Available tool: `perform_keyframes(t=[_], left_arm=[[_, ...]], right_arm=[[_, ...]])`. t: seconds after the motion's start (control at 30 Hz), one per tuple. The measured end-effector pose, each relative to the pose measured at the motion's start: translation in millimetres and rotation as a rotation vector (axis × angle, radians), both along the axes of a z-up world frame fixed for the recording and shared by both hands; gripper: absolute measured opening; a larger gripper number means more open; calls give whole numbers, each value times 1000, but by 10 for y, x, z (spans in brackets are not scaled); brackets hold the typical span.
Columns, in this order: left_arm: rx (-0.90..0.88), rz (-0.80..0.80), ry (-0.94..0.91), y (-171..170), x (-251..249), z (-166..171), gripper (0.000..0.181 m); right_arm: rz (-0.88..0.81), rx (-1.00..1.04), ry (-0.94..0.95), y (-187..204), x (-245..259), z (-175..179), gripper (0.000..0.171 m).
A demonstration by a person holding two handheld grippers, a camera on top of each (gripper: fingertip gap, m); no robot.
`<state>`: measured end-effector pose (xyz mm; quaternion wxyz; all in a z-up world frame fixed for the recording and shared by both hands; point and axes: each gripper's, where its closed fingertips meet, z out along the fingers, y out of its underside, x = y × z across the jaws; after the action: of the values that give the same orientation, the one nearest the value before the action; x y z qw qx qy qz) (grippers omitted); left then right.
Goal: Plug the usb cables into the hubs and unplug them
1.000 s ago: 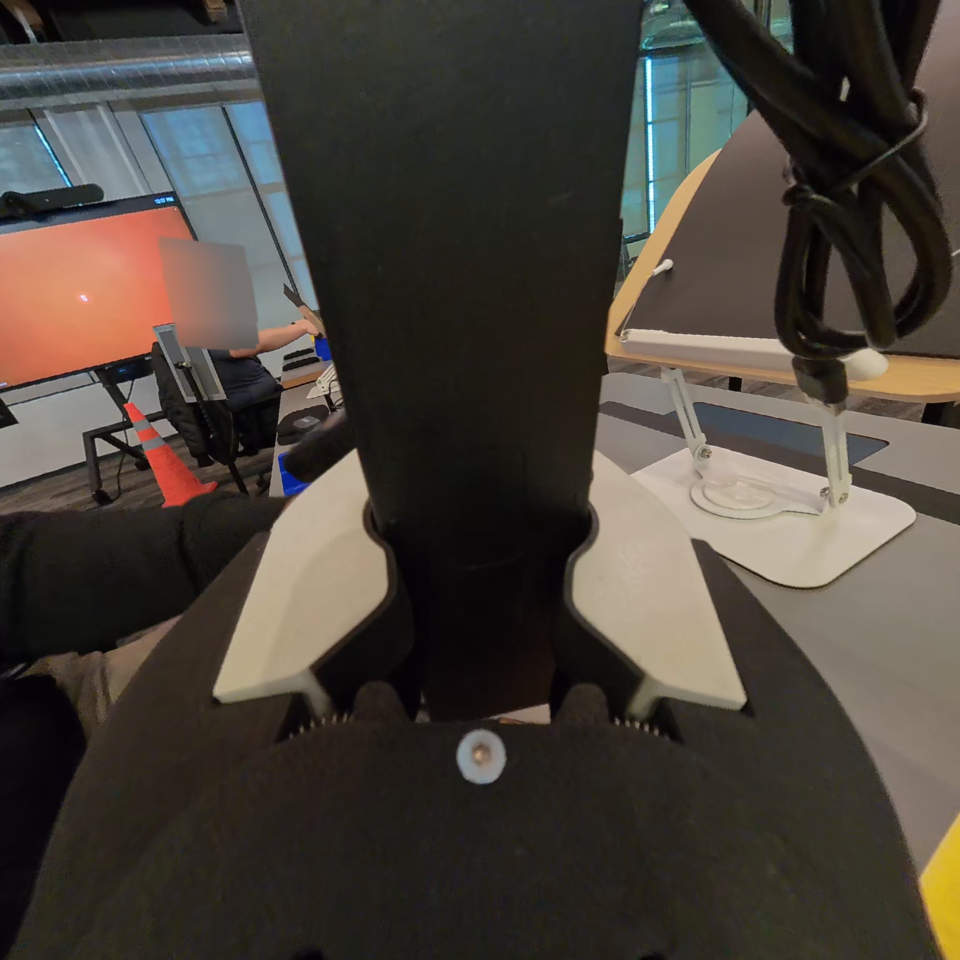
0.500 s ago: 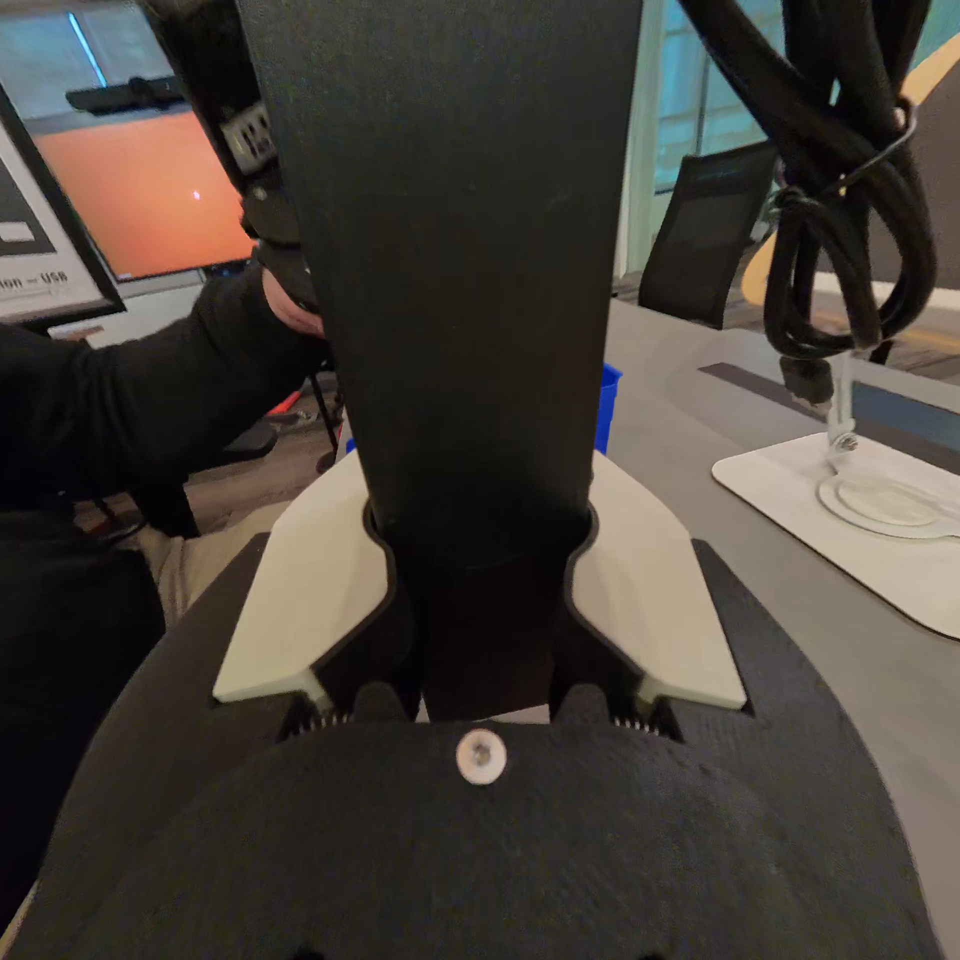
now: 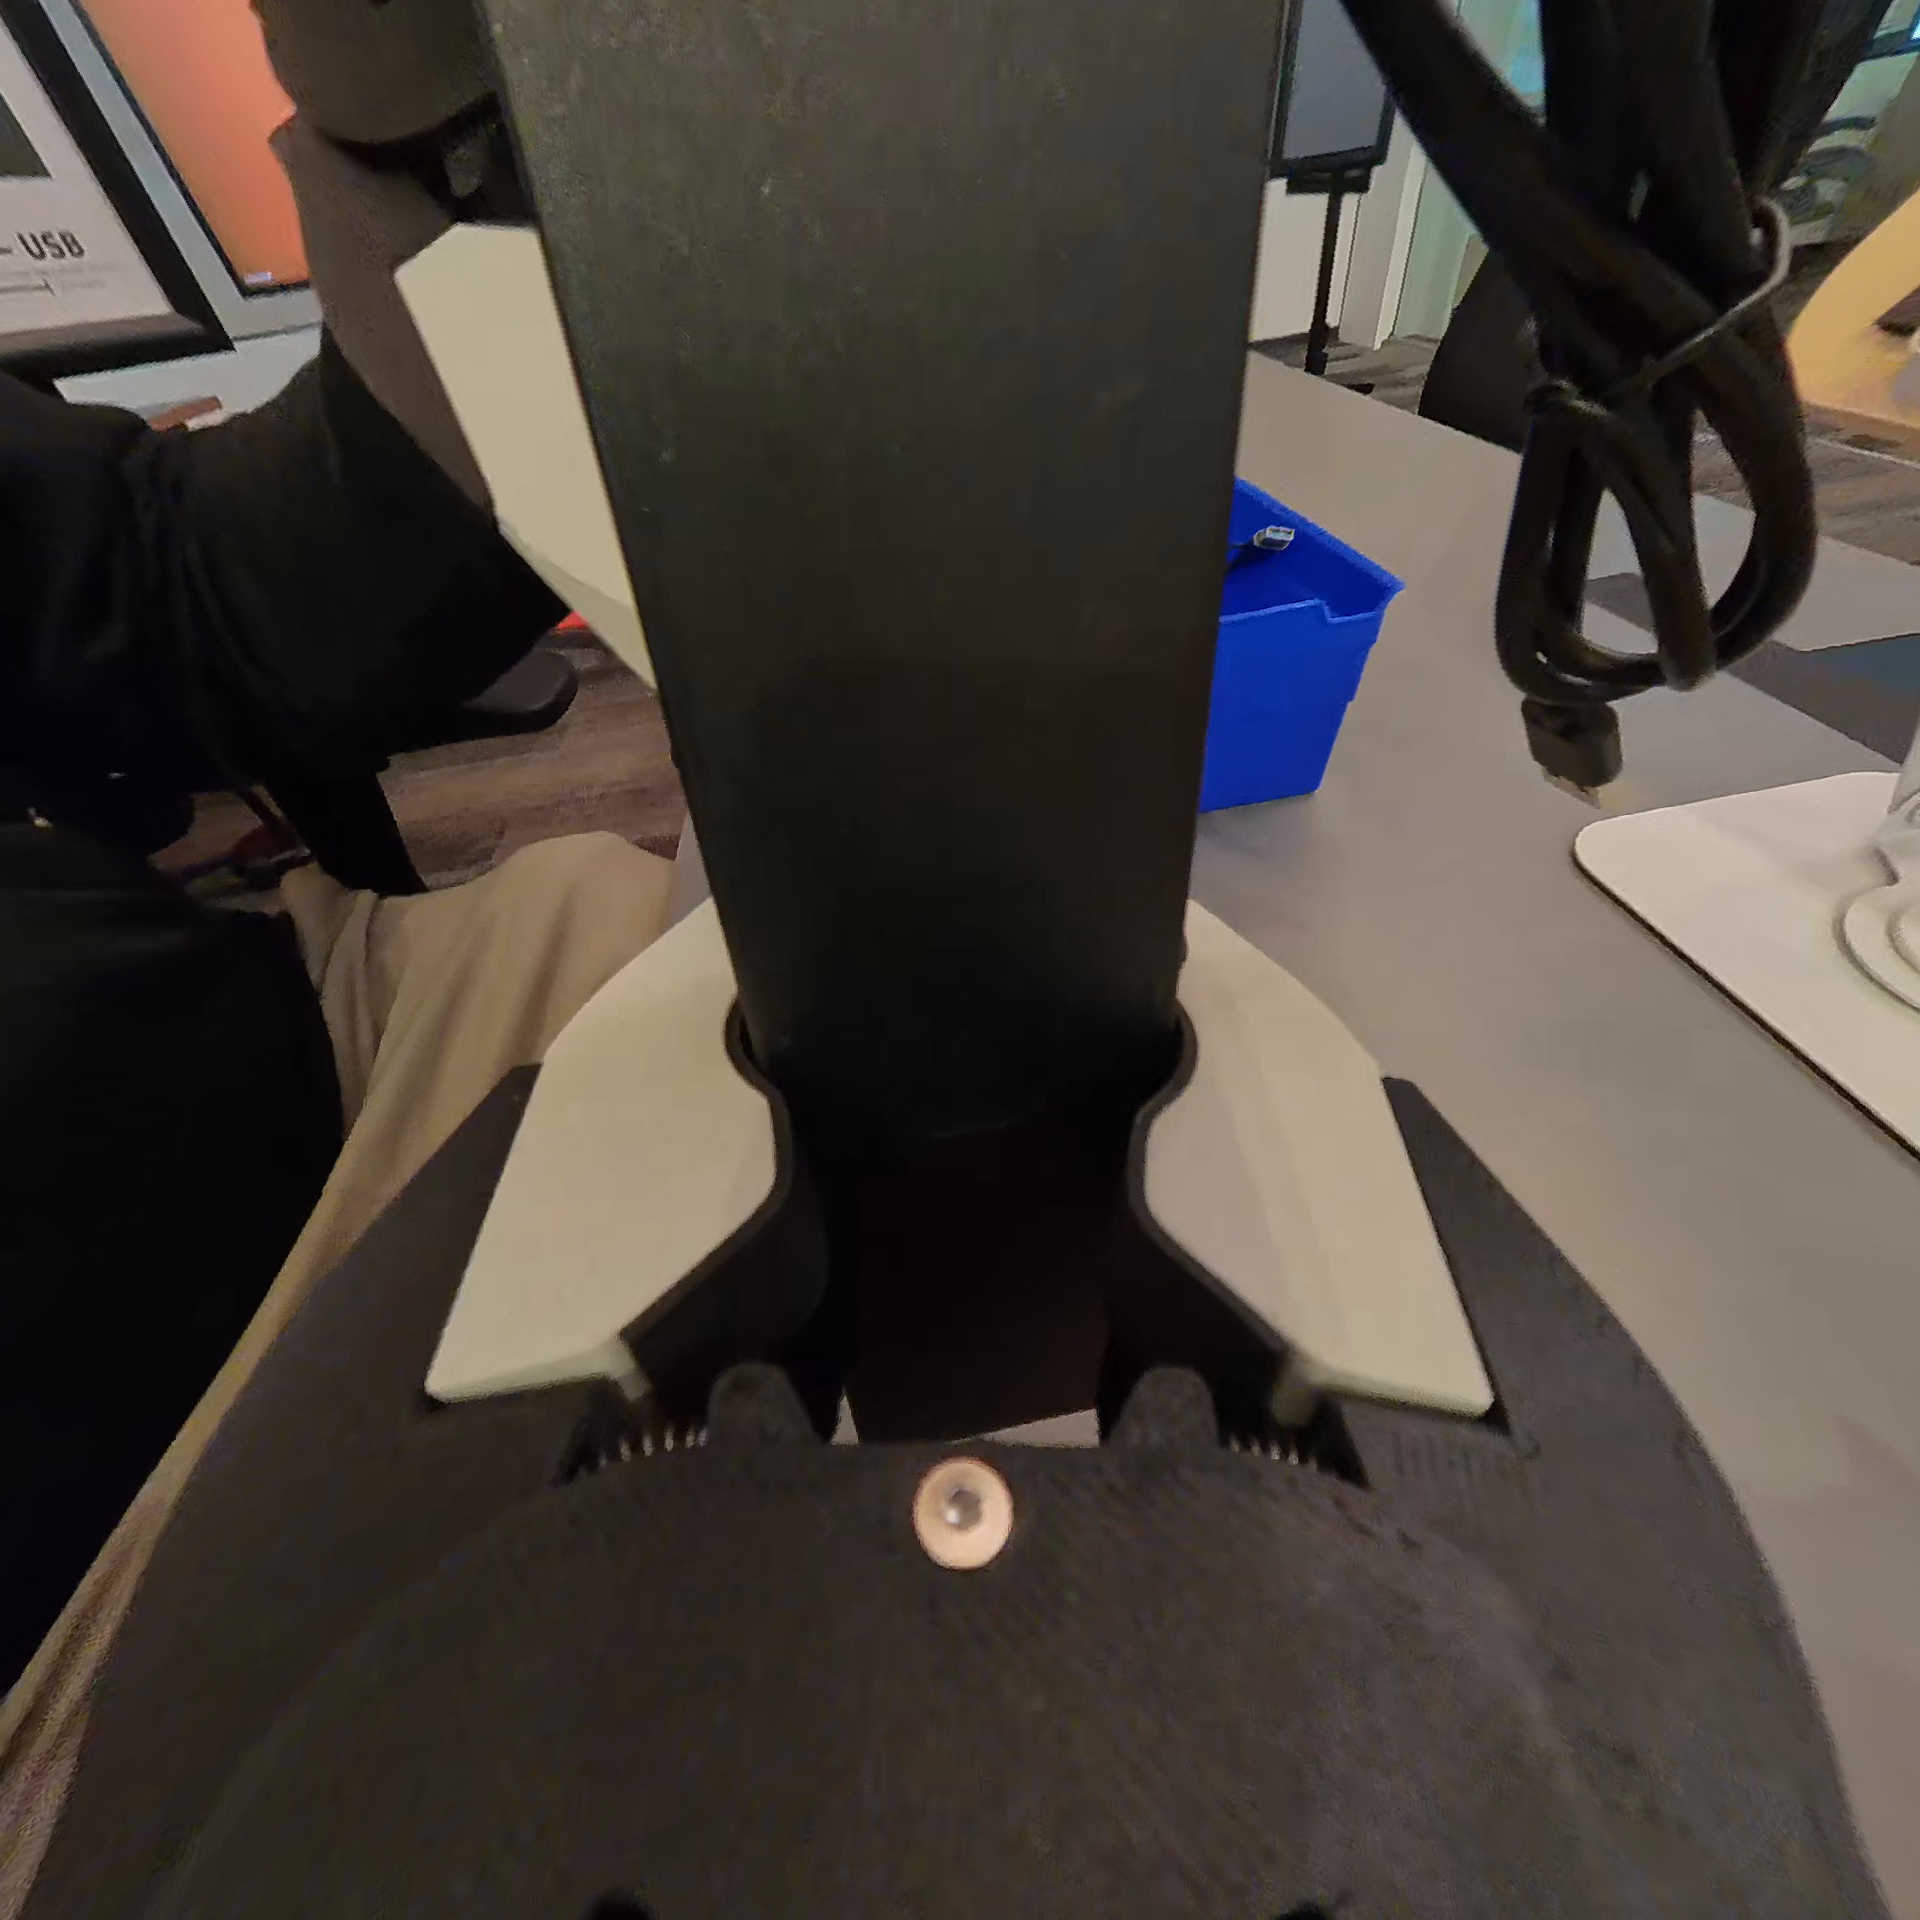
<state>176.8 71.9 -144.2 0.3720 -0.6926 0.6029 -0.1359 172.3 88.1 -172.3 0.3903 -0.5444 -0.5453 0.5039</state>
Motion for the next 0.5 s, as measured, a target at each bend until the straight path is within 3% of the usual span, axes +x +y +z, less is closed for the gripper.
perform_keyframes(t=[0.03, 0.5], left_arm=[[-27, 4, -15, 1, -1, -10, 6], [-296, -66, -115, -169, -28, -124, 6]], right_arm=[[6, 9, -9, -15, -6, -11, 67], [51, 88, -66, -132, -50, -72, 67]])
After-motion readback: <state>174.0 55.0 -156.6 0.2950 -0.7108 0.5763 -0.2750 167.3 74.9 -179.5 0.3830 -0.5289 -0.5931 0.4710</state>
